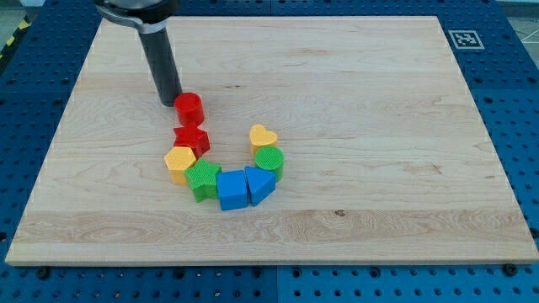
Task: Slide the red circle towards the yellow heart
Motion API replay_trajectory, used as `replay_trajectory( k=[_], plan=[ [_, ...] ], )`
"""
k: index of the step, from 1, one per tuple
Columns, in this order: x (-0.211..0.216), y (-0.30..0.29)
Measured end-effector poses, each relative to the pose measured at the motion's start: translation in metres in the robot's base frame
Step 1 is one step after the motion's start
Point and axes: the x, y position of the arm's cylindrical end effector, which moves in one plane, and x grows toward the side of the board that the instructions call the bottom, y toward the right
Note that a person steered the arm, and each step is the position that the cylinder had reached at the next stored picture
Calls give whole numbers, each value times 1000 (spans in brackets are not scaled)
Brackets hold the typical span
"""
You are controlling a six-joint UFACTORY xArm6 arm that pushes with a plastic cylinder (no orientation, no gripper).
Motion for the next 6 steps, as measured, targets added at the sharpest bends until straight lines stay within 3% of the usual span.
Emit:
replay_trajectory(
  k=[3,6],
  plan=[
    [3,-20],
    [14,33]
  ],
)
